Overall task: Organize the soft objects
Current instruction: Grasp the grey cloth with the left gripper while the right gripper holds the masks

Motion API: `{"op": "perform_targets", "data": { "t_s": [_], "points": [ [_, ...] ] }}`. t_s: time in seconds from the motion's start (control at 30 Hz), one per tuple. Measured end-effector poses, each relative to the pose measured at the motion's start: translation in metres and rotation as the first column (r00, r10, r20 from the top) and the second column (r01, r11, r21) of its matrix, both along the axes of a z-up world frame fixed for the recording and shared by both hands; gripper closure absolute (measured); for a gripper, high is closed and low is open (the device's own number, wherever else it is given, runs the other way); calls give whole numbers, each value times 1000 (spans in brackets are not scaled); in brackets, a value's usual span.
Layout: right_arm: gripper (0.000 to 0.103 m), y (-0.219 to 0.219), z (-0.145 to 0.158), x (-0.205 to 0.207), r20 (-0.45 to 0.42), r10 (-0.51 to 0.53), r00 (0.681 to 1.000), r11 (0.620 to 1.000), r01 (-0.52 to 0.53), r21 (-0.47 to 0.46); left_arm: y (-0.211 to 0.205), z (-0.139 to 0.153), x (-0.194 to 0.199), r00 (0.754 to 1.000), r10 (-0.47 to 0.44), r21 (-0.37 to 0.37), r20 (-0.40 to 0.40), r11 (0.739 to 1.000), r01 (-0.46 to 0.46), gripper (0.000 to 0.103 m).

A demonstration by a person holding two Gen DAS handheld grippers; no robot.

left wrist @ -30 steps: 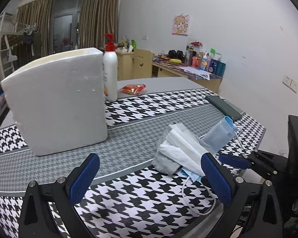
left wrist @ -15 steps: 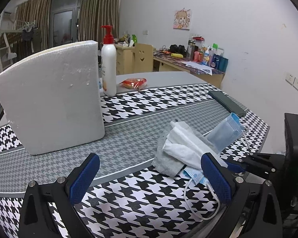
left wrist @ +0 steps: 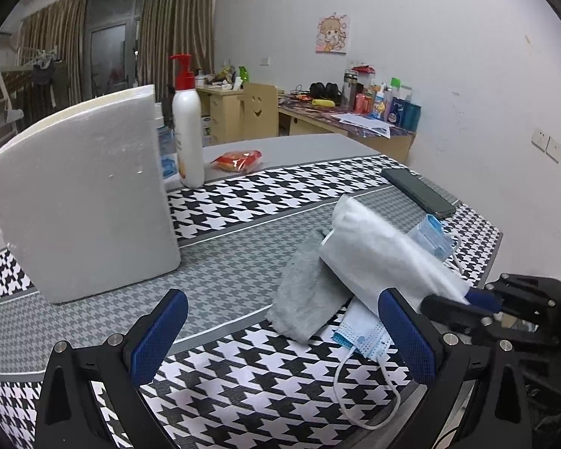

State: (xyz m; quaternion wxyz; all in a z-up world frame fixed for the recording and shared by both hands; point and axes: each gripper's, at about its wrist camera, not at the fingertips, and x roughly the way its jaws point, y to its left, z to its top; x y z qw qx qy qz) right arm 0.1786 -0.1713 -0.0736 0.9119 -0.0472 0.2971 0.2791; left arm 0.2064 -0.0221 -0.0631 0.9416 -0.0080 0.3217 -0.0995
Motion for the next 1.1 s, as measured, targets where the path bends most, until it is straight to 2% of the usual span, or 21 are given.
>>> {"op": "perform_targets", "data": {
  "t_s": [0.1, 0.57, 0.9, 1.1],
  "points": [
    [85, -8, 3, 0, 0, -4, 1000, 999, 4, 39, -8, -1, 3, 1000, -22, 9, -12, 1000, 22, 1],
    [90, -35, 5, -1, -5, -49, 999, 993, 49, 106, -34, -7, 25, 997, -56, 59, -57, 997, 59, 2],
    [90, -46, -2, -1, -10, -87, 996, 991, 87, 105, -46, -23, 51, 984, -90, 62, -153, 993, 100, 22],
    [90, -52, -5, 2, -18, -103, 995, 989, 104, 108, -40, -32, 68, 973, -56, 10, -224, 998, 60, 32]
  ]
}}
